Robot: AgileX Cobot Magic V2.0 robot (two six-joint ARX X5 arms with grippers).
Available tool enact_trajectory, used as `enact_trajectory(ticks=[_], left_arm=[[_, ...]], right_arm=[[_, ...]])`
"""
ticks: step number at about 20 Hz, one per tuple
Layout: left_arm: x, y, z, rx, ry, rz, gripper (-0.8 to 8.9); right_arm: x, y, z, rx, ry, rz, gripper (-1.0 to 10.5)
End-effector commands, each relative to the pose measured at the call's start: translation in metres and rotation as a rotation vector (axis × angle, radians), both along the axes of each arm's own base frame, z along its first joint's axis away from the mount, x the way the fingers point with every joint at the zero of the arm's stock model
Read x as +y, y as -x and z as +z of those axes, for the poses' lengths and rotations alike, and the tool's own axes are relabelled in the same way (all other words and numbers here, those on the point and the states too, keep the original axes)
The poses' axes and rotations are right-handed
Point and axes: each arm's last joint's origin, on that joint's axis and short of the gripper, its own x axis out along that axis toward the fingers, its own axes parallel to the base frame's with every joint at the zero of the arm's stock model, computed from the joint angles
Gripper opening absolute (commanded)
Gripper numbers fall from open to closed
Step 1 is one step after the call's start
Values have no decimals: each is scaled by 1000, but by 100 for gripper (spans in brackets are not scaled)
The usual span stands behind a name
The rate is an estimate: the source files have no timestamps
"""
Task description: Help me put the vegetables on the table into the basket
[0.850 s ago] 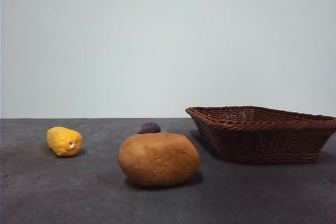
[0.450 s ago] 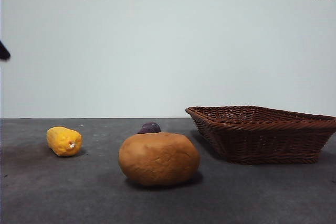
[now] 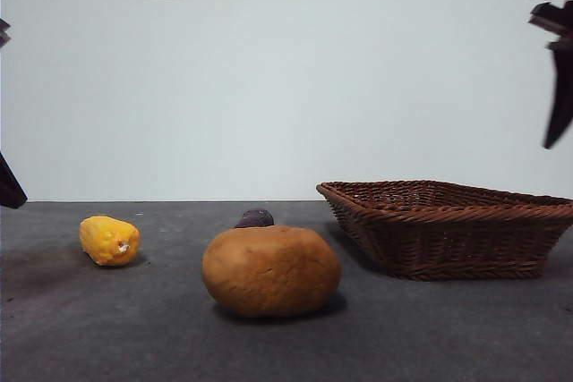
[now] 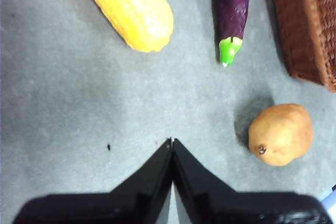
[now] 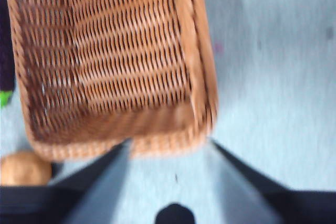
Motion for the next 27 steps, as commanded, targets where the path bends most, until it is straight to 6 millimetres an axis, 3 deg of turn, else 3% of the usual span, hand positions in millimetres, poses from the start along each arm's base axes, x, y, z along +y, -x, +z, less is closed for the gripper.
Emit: enact_trajectory(ticks=[1,7,15,18,22,27], left_arm=[[-3,-1,-3,-7,-11,-37,-4],[-6,-2,-5,-1,-13,-56,-4],[-6,-2,-5,8,-11,-54,-4],[-6,-1,-6,16,-9,-52,-4],[-6,-1,-5,16,-7,-52,-4],[-7,-7,10,-2,14,-54,-4]], right_arm=[[0,-22,3,-6,14,32,447],[1,-86,1,61,76,82,441],[24,-151,-33,153,129,169,434],[26,-160,-48,186,132,180,299],[26,-162,-59,220,143,196,-16],[25,-161,-58,234,154,195,-17]])
